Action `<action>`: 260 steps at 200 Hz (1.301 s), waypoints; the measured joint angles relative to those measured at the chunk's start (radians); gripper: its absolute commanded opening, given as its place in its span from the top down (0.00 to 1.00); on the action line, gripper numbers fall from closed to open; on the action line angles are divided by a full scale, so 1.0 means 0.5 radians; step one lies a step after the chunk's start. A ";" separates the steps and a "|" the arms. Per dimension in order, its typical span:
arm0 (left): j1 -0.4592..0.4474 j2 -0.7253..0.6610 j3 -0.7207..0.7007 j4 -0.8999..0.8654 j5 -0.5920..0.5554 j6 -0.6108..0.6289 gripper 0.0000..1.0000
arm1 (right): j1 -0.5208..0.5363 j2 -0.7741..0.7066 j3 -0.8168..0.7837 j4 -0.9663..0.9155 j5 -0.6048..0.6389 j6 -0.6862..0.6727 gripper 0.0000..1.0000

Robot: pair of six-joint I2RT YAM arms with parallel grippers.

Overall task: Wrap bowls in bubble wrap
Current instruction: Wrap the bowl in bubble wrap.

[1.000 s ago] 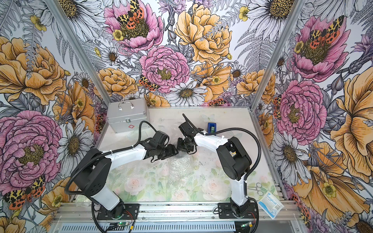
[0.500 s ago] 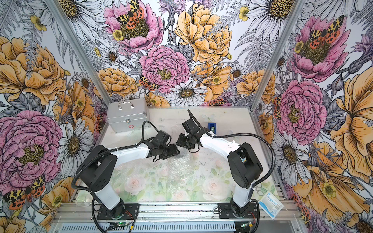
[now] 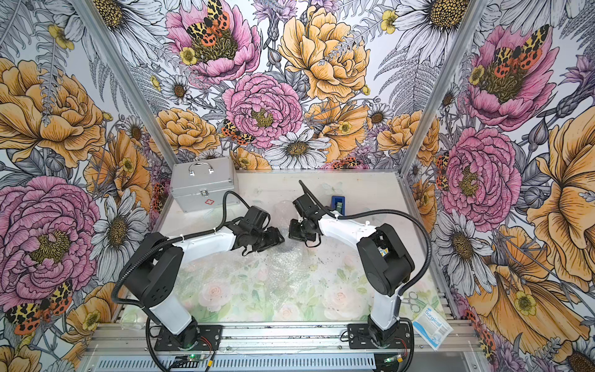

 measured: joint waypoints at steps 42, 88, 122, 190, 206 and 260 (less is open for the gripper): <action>0.094 -0.162 -0.016 0.006 0.000 -0.037 0.28 | 0.080 0.124 0.069 -0.008 -0.031 -0.007 0.94; 0.102 -0.031 -0.012 0.035 0.002 -0.039 0.32 | 0.080 0.127 0.104 -0.001 -0.031 0.002 0.94; 0.102 0.153 -0.009 0.065 0.053 -0.059 0.37 | 0.080 0.108 0.050 0.022 -0.031 0.032 0.88; 0.082 0.200 0.013 0.131 0.145 -0.085 0.40 | 0.074 0.050 0.020 0.027 -0.033 0.054 0.82; 0.090 0.178 0.008 0.124 0.149 -0.109 0.37 | 0.074 0.050 0.020 0.030 -0.044 0.055 0.83; 0.118 -0.117 -0.062 0.139 0.150 -0.230 0.18 | 0.078 0.056 0.020 0.056 -0.100 0.054 0.84</action>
